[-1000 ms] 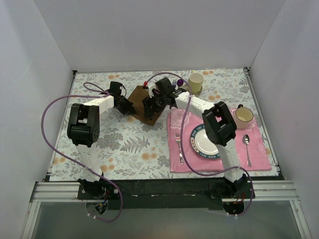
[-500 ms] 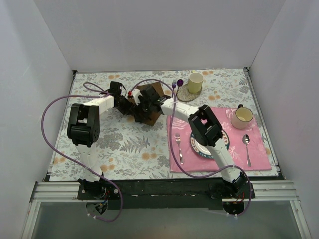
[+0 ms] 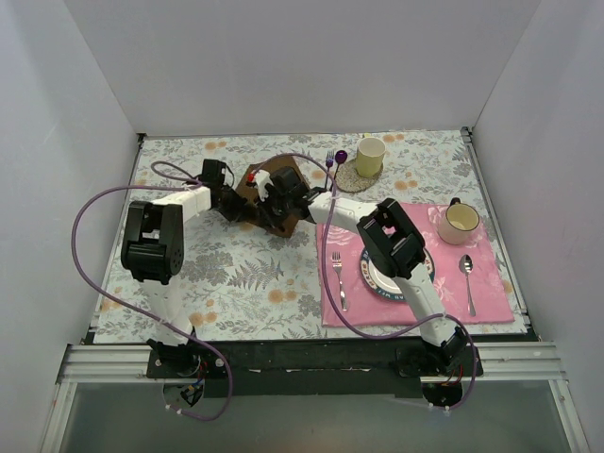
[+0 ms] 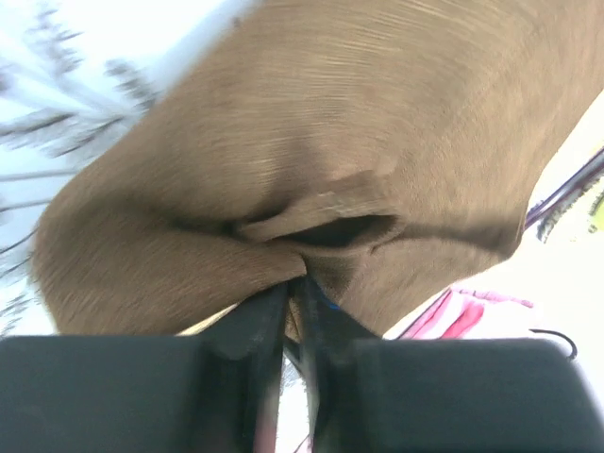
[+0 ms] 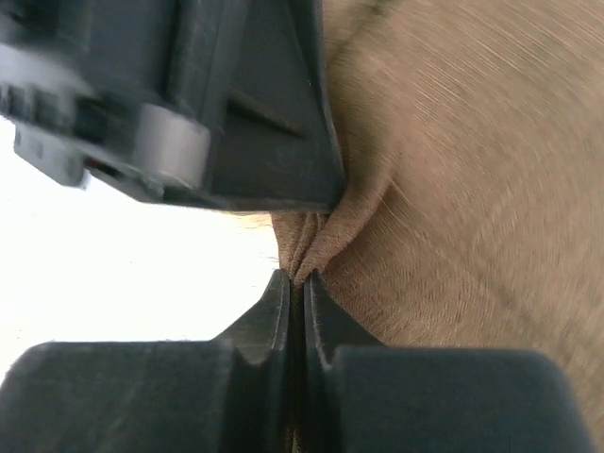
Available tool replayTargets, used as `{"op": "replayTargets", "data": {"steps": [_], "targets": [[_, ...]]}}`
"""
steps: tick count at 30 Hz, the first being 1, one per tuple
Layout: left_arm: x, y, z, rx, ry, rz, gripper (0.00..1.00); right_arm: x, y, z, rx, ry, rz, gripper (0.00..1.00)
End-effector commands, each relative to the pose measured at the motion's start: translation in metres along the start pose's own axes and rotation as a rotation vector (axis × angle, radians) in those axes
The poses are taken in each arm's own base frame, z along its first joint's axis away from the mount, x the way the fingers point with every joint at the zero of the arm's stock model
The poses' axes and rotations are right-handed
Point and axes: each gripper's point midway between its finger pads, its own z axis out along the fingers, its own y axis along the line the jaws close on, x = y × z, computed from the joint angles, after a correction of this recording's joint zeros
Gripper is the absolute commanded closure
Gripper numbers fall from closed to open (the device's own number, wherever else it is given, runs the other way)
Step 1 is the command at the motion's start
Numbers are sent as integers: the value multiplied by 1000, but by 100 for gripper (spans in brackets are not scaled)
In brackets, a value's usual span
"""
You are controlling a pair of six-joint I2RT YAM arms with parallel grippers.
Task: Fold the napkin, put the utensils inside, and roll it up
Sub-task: Roll the napkin with the utensil
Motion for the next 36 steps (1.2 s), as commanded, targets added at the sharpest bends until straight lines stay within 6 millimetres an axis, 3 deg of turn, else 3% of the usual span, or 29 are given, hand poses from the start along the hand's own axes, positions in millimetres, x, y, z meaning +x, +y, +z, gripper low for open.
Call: {"op": "replayTargets", "data": {"steps": [1, 4, 6, 8, 10, 13, 14, 17, 18, 22, 31, 36], "targets": [[-12, 41, -36, -63, -68, -27, 76, 35, 31, 1, -150, 48, 115, 96], [-22, 40, -69, -38, -135, 5, 60, 40, 51, 0, -261, 56, 209, 99], [-25, 47, -84, -51, -161, 18, 55, 30, 64, -5, -352, 22, 296, 99], [-25, 48, -104, -32, -195, 22, 51, 33, 77, -13, -429, 19, 362, 99], [-22, 56, -122, -38, -222, 20, 48, 30, 82, -17, -466, 25, 446, 99], [-14, 68, -133, -66, -232, 13, 47, 23, 88, -25, -527, 37, 544, 99], [-20, 81, -140, -80, -256, -27, 50, 22, 87, -27, -539, 39, 564, 99], [-9, 86, -147, -48, -227, -47, 59, 21, 80, -29, -543, 42, 623, 99], [-8, 79, -148, -9, -229, -43, 70, 26, 76, -26, -539, 52, 644, 99], [6, 68, -142, 76, -156, -51, 91, 31, 73, -19, -573, 66, 718, 99], [21, 61, -124, 154, -51, -78, 99, 41, 63, -10, -558, 74, 726, 99], [13, 64, -112, 134, -63, -78, 100, 40, 58, -11, -550, 73, 717, 99]]}}
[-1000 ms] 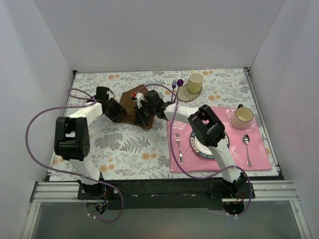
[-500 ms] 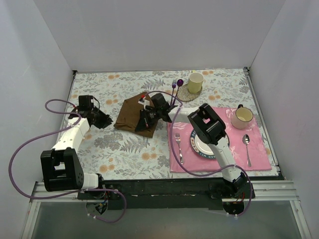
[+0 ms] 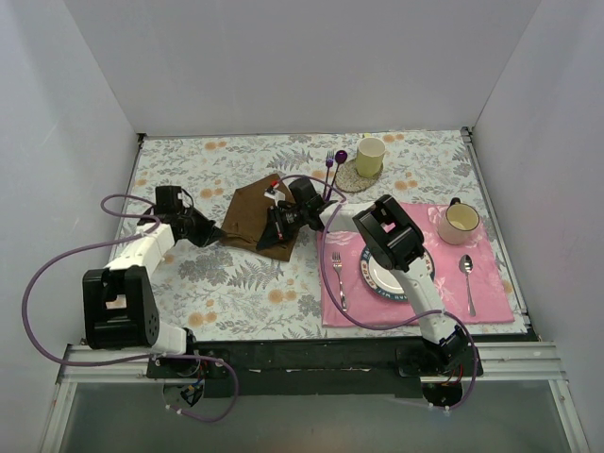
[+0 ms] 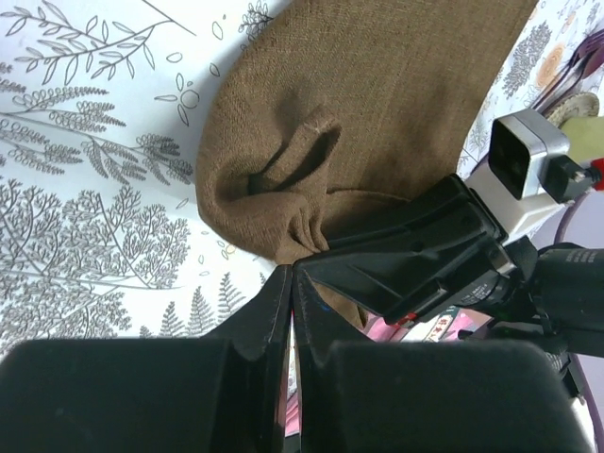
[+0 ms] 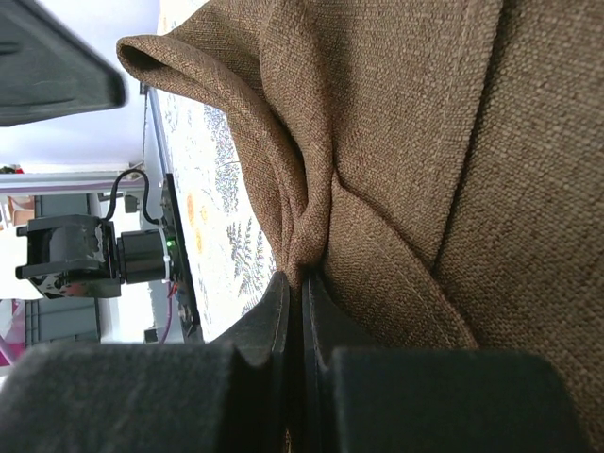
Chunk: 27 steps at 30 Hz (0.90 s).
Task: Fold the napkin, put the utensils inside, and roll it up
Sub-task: Roll the napkin with the utensil
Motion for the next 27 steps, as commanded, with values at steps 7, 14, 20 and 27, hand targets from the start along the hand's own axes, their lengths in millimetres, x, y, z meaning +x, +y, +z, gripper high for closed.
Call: {"op": "replayTargets", "data": {"steps": [7, 14, 20, 27], "targets": [[-8, 13, 41, -47, 35, -39, 100, -10, -13, -2, 21, -14, -9, 99], [-27, 27, 64, -120, -17, 6, 100, -4, -21, -1, 24, 4, 5, 99], [-48, -4, 22, -78, -154, 128, 66, -4, -26, -3, 21, -5, 23, 99], [-12, 17, 1, -163, -72, 4, 31, -10, -24, -4, 12, -40, 53, 99]]}}
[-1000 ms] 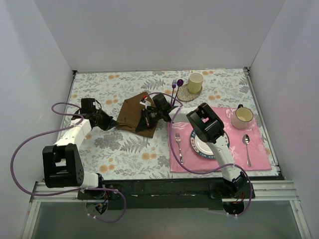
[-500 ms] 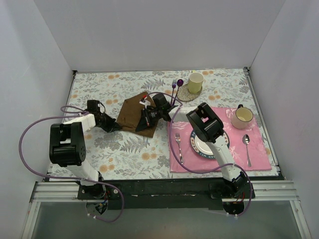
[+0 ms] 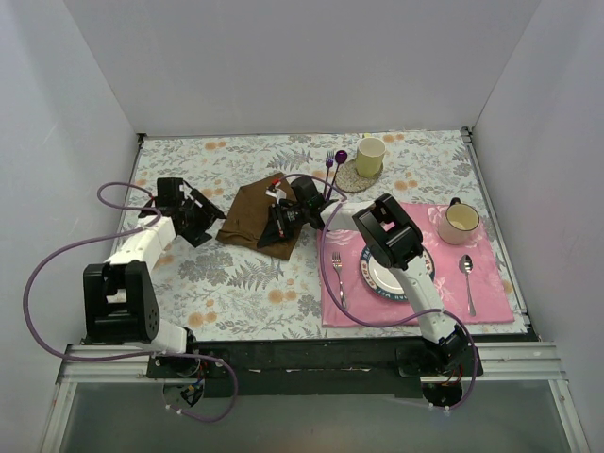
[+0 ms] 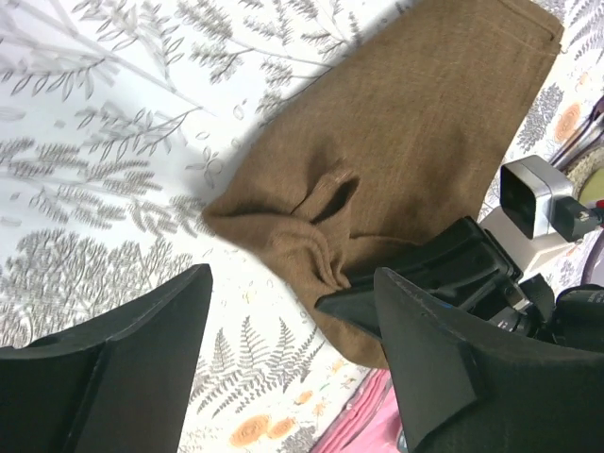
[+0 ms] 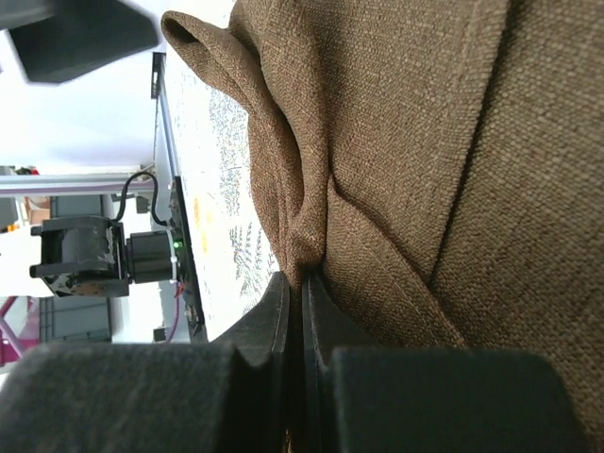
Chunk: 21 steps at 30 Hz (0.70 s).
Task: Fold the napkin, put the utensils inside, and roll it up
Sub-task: Roll the napkin with the utensil
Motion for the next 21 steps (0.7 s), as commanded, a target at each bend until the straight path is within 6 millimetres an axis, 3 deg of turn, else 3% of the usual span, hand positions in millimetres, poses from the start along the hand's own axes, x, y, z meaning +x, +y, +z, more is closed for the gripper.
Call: {"op": "replayTargets", "data": {"steps": [1, 2, 5, 10, 21], "targets": [[32, 21, -14, -103, 80, -96, 30, -5, -21, -3, 38, -47, 45, 99], [36, 24, -14, -113, 85, -129, 30, -6, -21, -3, 34, -48, 47, 99], [68, 5, -10, -75, 143, -143, 31, -6, -22, -3, 40, -55, 54, 99], [80, -21, 5, -20, 169, -165, 36, -5, -21, -3, 23, -56, 74, 99], [91, -2, 42, -125, 177, -296, 44, -3, -13, -3, -45, -65, 120, 99]]}}
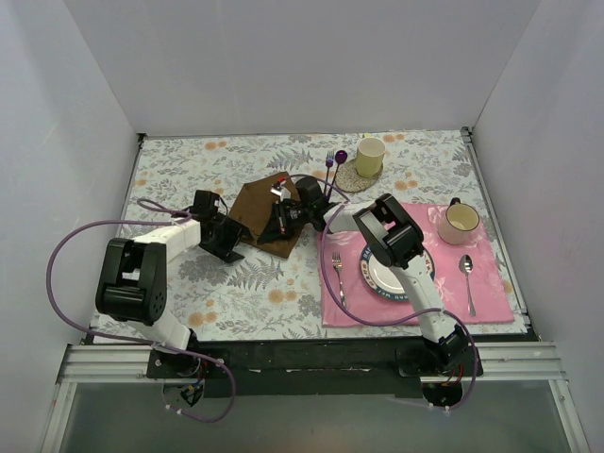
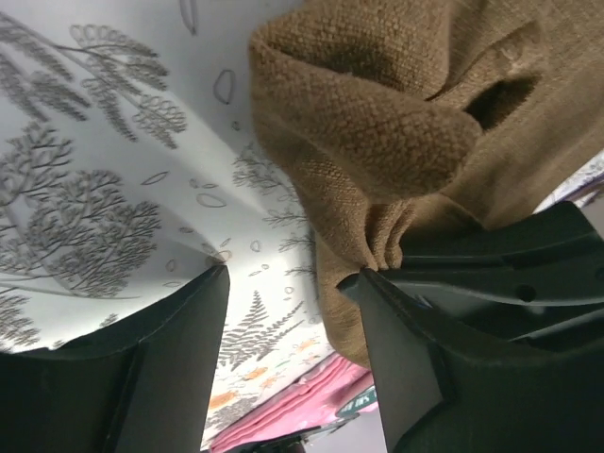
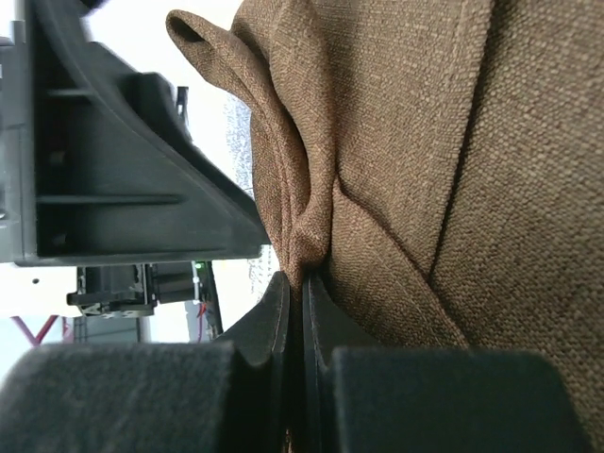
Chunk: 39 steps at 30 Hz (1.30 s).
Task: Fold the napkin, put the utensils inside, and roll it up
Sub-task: Roll the napkin with the utensil
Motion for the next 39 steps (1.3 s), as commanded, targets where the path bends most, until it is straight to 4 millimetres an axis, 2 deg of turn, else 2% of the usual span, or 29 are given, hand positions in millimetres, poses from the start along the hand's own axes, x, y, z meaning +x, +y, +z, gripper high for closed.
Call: {"op": "replayTargets", "data": {"steps": [1, 6, 11, 12, 14, 15, 18, 19, 20, 21, 22, 23, 24, 25, 27, 28, 30, 31, 33, 34, 36, 37, 38, 39], "targets": [[-5, -6, 11, 13, -38, -60, 44, 7, -13, 0, -21, -2, 49, 99], [-17, -7, 20, 1, -90, -67, 51, 9, -10, -1, -42, 3, 61, 99], [-22, -4, 30, 11, -119, -55, 69, 9, -7, -1, -50, 9, 59, 99], [-23, -3, 31, 5, -125, -49, 76, 10, -7, -2, -51, 12, 58, 99], [-28, -4, 31, 12, -157, -20, 83, 12, -9, -2, -49, 17, 60, 99], [-31, -5, 30, 16, -172, -9, 85, 14, -10, -2, -48, 26, 64, 99], [-38, -14, 24, 37, -205, 50, 99, 19, -16, -3, -18, 50, 60, 99], [-39, -16, 23, 38, -209, 60, 100, 19, -17, -4, 0, 58, 51, 99], [-38, -16, 22, 40, -206, 74, 100, 19, -22, -4, 19, 67, -33, 99], [-38, -18, 20, 39, -207, 77, 100, 8, -19, -3, 47, 61, -69, 99], [-35, -18, 19, 28, -197, 79, 100, 15, -23, -7, 99, 100, -52, 93], [-33, -19, 17, 22, -192, 85, 100, 12, -22, -9, 127, 112, -86, 88], [-30, -19, 16, 11, -186, 90, 100, -2, -23, -11, 185, 104, -197, 84], [-27, -18, 14, -14, -178, 89, 100, 5, -23, -19, 245, 143, -177, 75], [-21, -16, 13, -40, -161, 87, 100, -5, -26, -27, 327, 147, -279, 67], [-18, -12, 13, -61, -150, 88, 100, -7, -19, -33, 361, 161, -291, 60], [-12, -9, 14, -75, -130, 86, 100, -16, -17, -41, 438, 159, -366, 53], [-10, -7, 14, -86, -122, 78, 100, -21, -7, -44, 457, 157, -440, 47], [-7, -6, 15, -94, -111, 78, 100, -27, -6, -50, 540, 143, -518, 41], [-6, -4, 14, -108, -104, 78, 100, -30, 9, -51, 555, 136, -607, 36], [-6, -5, 13, -121, -103, 76, 100, -32, 4, -54, 644, 101, -703, 31], [-5, -7, 12, -122, -102, 78, 100, -31, 25, -51, 649, 68, -781, 29], [-5, -9, 12, -120, -99, 79, 100, -17, 12, -53, 684, 91, -821, 27], [-5, -7, 11, -131, -95, 78, 100, -29, 16, -53, 728, 24, -897, 26]]}}
